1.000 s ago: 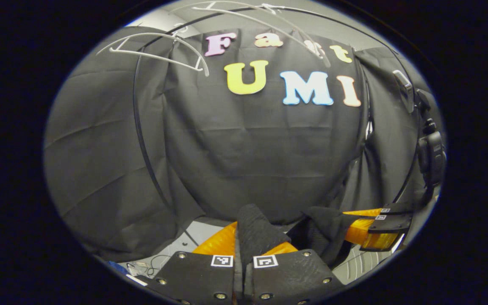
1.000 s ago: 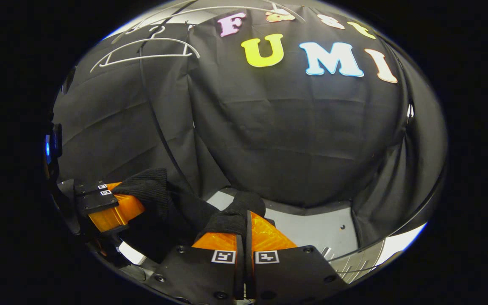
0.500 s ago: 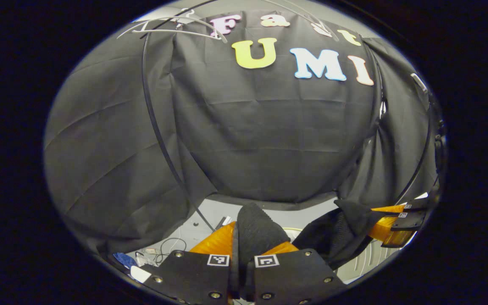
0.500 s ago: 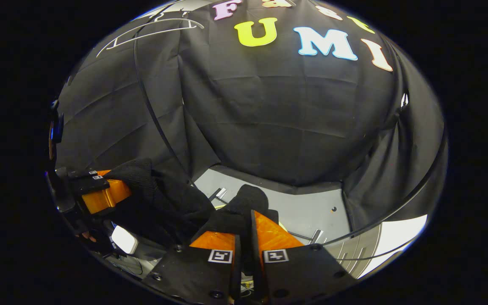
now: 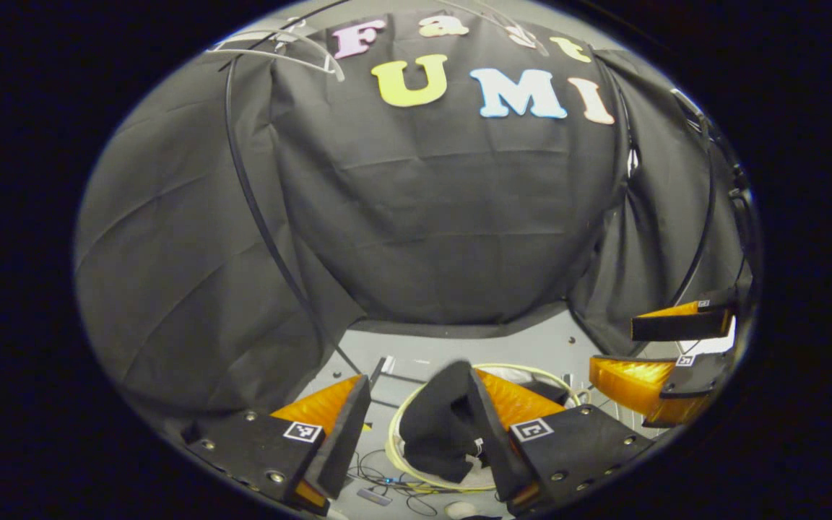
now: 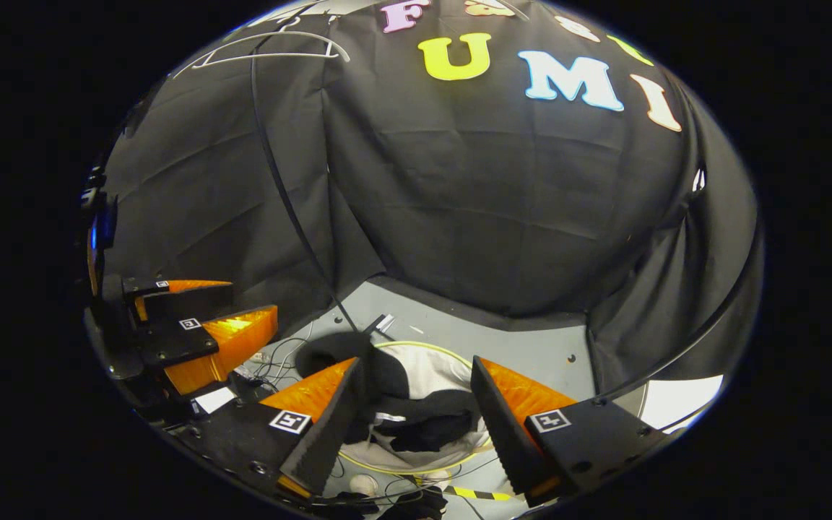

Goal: Grasp the clothes on the hanger with both hands and then place them into the laundry hamper below.

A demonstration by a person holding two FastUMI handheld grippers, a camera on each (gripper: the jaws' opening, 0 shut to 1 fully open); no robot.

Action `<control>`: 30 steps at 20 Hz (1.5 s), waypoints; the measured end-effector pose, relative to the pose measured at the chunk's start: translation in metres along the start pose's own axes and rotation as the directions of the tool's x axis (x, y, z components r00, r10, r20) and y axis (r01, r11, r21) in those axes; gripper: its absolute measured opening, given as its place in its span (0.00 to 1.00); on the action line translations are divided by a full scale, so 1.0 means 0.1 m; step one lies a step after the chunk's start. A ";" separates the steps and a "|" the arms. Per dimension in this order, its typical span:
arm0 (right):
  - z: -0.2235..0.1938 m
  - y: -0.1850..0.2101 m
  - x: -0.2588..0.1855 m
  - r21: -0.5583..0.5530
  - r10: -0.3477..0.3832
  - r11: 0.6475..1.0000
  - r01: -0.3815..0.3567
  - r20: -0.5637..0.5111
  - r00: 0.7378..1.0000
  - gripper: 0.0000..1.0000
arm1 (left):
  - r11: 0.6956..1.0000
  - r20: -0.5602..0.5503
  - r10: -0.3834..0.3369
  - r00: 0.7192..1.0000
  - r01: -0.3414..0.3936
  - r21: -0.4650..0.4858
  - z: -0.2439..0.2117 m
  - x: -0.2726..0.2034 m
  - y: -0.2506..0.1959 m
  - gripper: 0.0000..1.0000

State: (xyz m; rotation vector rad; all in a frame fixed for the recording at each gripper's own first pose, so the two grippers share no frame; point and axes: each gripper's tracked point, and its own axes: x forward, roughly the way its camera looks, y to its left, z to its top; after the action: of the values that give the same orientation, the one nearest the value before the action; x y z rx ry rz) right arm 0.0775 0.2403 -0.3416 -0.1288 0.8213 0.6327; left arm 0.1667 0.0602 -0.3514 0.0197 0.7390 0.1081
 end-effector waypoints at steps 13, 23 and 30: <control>0.90 -0.20 -1.34 0.113 -0.231 0.972 0.205 0.338 0.912 0.96 | 0.999 0.376 -0.054 0.925 0.047 0.026 1.42 -1.31 0.27 0.94; 1.32 -0.61 -2.83 0.190 -0.362 0.932 0.308 0.540 0.760 0.96 | 0.994 0.563 -0.091 0.821 0.111 0.000 2.44 -2.43 0.02 0.94; 1.30 -0.81 -3.69 0.231 -0.414 0.908 0.348 0.611 0.675 0.95 | 0.996 0.627 -0.073 0.775 0.091 0.004 2.58 -3.31 0.00 0.94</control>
State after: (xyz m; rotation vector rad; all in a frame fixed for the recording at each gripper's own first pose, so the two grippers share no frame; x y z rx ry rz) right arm 0.0191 0.0438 0.0012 0.0155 0.1226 0.1962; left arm 0.0977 0.0303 0.0613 -0.0027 0.0609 0.0218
